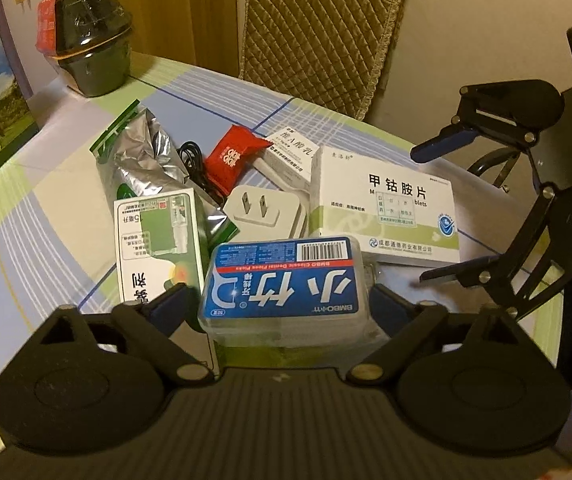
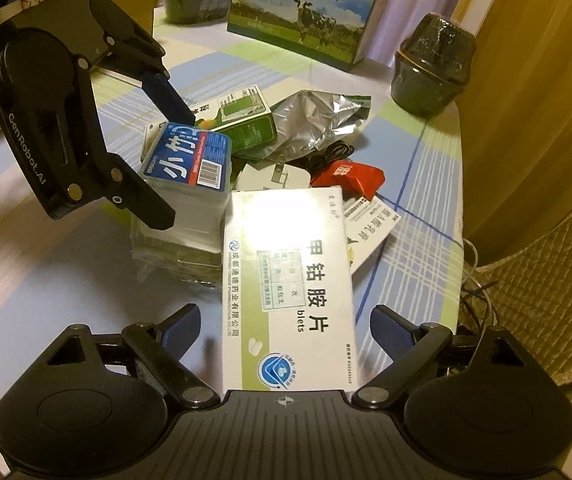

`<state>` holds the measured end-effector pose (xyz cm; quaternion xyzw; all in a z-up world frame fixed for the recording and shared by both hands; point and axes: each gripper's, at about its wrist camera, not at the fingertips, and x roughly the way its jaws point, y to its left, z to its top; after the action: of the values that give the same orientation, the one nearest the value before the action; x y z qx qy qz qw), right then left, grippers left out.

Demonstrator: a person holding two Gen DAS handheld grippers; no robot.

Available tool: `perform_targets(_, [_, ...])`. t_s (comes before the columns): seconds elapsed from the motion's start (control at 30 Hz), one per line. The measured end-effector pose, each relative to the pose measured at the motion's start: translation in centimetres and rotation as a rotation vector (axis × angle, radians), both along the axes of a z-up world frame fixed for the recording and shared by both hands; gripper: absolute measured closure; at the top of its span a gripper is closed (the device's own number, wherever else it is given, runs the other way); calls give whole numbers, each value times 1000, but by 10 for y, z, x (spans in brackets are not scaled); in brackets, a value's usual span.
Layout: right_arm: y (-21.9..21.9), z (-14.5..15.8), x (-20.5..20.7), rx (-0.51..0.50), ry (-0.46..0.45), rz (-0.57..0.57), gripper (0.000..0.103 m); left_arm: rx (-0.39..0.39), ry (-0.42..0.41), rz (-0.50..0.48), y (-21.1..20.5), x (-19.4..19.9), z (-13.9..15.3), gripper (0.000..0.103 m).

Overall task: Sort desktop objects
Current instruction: 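Grasp the blue-labelled clear box with left tool while right grasps white medicine box, then carry both held boxes over to the open cardboard box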

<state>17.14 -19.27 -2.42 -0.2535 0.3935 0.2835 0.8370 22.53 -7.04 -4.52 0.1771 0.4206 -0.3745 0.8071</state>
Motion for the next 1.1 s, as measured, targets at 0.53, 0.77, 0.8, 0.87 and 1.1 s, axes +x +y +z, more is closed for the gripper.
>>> perform_targets(0.53, [6,-9,11,-4,12,-44,28,-28,-8,61,3,-8,0,18])
perform_targets(0.77, [2,-9,7,-4,11,-71,35,-29,-27,69,4,-11,3,18])
perform_targets(0.8, [1,-8,6,-1,10,-77,35,-29,-32,73,4,-12,4,18])
perform_targets(0.87, [1,-4,3,6,6,-86,35,-31,-41,80,5,-15,5,18])
perform_targets(1.1, [-1,16,-12,34,-14,-124,35,-52,-56,95,9,-30,17,18])
